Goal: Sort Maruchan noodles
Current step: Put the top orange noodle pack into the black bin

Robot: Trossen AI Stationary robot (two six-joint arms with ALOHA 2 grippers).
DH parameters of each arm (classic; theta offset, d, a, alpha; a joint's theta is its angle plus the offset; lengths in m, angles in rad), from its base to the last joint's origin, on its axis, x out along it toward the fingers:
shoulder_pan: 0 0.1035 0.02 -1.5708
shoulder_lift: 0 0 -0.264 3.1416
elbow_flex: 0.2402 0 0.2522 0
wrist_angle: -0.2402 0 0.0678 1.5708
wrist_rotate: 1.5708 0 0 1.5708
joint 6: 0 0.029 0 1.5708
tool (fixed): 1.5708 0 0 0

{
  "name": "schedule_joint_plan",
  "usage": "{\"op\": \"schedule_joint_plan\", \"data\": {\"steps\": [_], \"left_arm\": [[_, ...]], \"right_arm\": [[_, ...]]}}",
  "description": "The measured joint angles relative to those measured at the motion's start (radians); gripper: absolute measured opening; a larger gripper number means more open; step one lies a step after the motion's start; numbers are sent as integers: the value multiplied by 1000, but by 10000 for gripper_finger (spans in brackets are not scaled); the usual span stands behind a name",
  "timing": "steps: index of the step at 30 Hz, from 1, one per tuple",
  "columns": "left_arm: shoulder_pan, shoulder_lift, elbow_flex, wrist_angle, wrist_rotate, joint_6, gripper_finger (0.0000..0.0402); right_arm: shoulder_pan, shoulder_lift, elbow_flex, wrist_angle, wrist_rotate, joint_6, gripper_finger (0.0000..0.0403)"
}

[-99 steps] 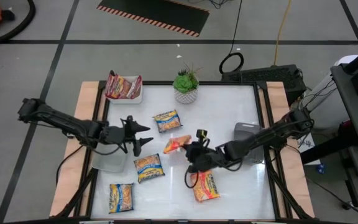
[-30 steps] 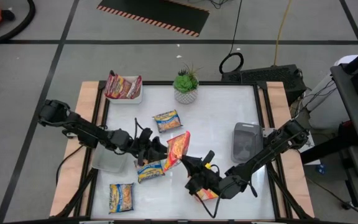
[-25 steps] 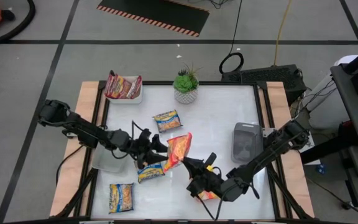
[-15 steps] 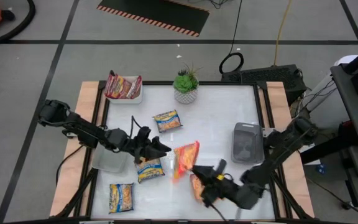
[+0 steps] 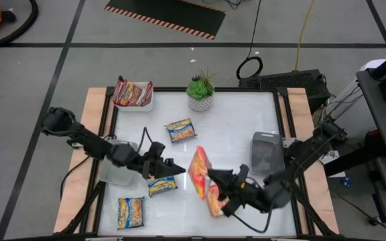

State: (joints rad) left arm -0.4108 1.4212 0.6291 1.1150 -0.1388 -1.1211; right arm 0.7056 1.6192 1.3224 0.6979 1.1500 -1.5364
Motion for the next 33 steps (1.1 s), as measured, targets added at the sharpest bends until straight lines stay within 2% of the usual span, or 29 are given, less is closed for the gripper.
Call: {"op": "schedule_joint_plan", "data": {"steps": [4,10,16,23,27,33], "left_arm": [[-26,0,29,-2,-86,24,253],[-11,0,39,47,-141,61,253],[5,0,40,133,-170,124,253],[-12,0,148,128,-169,242,252],[-6,0,228,42,-169,316,252],[8,0,281,-68,-149,328,252]], "right_arm": [[-29,0,0,124,-32,-156,0],[-70,1,0,310,-117,-324,0],[-114,1,0,447,-317,-323,0],[-189,18,0,516,-367,-235,0],[-224,67,0,628,-401,-243,0],[-244,115,1,781,-455,-267,0]]}}
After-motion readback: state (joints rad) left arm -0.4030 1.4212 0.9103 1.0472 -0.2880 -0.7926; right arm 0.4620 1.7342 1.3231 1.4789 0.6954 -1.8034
